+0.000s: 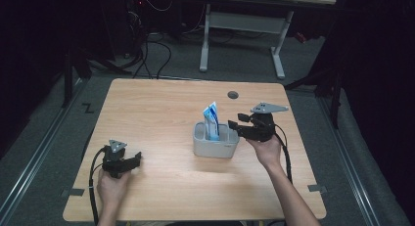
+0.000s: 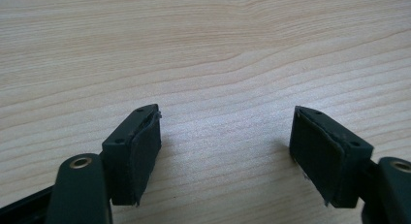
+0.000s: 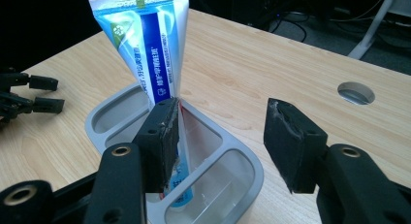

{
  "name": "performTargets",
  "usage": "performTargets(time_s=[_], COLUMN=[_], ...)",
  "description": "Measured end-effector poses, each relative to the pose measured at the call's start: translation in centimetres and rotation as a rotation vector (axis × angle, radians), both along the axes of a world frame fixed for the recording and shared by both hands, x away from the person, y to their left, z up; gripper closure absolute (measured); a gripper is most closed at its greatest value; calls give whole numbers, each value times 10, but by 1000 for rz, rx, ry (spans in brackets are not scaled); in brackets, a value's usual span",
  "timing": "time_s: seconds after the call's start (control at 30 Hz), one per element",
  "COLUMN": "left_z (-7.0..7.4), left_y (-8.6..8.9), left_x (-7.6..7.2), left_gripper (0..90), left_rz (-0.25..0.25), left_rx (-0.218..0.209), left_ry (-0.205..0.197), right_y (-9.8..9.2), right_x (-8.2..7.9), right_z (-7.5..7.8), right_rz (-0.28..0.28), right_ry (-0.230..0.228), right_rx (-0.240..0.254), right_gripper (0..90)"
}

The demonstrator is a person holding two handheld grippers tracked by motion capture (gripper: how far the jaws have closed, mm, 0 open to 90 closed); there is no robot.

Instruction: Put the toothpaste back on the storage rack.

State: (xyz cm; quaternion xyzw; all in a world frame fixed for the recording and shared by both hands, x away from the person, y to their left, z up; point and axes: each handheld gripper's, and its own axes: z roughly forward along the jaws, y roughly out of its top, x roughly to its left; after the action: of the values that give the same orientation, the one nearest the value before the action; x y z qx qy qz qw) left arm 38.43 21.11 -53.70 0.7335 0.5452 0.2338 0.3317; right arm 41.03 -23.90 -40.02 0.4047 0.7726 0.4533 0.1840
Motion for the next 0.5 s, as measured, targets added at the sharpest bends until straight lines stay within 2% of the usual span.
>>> performTargets(time_s=[0.5], left_z=[0], left_y=[0], left_x=[0], left_gripper=[275], left_rz=[-1], left_rx=[4], left_ry=[1], right_y=[-22], right_x=[-7], right_z=[-1], right_rz=[-44], right_ry=[-7], right_rx=[31], right_gripper=[463])
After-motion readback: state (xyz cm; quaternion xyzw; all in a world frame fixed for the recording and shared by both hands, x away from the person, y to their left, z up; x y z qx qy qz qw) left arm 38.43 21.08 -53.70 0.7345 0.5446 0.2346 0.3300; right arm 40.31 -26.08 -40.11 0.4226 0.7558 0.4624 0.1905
